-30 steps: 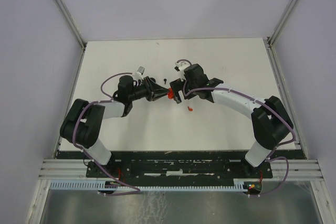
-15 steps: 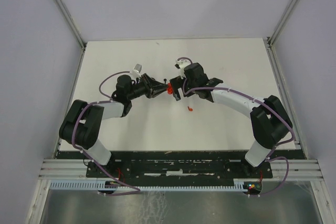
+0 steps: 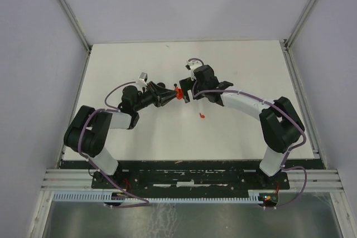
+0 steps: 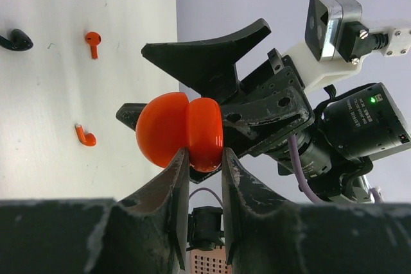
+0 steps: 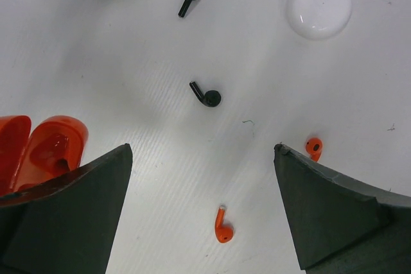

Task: Insert the wireless bluetooth earbuds into the charging case
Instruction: Open the charging case, then pick up the earbud from the center of the board.

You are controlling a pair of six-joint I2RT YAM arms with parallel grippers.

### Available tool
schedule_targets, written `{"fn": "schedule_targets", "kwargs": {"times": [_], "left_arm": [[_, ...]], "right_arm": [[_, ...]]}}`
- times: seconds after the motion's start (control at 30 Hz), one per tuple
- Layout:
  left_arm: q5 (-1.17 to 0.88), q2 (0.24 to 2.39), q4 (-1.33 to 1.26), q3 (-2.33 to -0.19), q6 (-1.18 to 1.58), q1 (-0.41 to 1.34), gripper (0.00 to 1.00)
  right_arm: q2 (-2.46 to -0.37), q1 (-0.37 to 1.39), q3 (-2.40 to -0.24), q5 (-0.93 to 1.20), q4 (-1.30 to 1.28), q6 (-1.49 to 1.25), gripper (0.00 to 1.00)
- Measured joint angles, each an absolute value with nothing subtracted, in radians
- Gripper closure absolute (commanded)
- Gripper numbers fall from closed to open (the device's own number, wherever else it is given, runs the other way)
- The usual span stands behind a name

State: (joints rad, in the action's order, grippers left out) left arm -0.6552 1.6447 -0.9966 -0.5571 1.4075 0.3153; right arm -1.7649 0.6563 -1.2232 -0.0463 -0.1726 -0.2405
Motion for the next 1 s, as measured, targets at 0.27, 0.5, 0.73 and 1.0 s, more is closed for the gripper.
{"fn": "schedule_targets", "kwargs": {"times": [0.27, 0.5, 0.73, 1.0], "left_arm": [[-0.655, 1.666, -1.053, -0.551, 1.447, 0.315, 0.97], [-0.662, 1.744, -1.173, -0.555, 1.494, 0.295, 0.97], [-0.664, 1.86, -1.374, -0.556, 1.597, 0.282, 0.97], [-0.663, 1.908, -1.504, -0.548, 1.687, 0.282, 0.97]], "right_arm": [[-1.751, 0.656, -1.214, -0.065, -0.161, -0.242, 0.0], [-1.614, 0.667, -1.124, -0.115, -0.196, -0.242, 0.0], [-1.526, 0.662, -1.11, -0.22, -0.276, -0.25, 0.0], [-1.525, 0.624, -1.11, -0.285, -0.364, -0.3, 0.0]]}}
